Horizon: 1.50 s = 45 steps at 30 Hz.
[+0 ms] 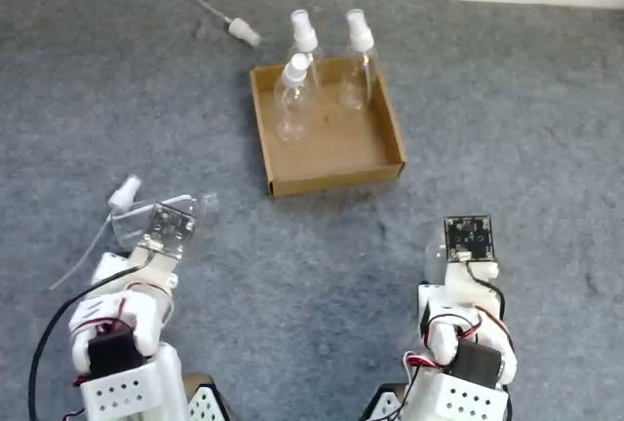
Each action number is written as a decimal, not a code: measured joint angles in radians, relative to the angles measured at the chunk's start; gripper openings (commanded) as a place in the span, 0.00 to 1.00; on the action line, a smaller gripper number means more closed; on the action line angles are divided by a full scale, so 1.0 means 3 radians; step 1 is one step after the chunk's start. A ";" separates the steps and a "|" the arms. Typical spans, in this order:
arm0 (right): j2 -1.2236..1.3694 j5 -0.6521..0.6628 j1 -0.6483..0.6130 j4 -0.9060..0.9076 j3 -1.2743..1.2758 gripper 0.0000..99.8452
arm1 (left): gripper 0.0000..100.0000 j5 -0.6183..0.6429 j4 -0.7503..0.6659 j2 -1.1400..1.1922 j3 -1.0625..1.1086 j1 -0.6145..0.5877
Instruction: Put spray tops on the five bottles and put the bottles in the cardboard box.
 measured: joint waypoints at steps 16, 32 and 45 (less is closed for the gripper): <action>0.0000 0.0000 0.0000 0.0000 0.0000 0.00 | 0.13 -0.0670 0.1064 0.1621 -0.2614 -0.0189; 0.0000 0.0000 0.0000 0.0000 0.0000 0.00 | 0.16 -0.0690 0.0951 0.6086 -0.5120 -0.0307; 0.0000 0.0000 0.0000 0.0000 0.0000 0.00 | 0.17 -0.0690 0.0931 0.7258 -0.5805 -0.0153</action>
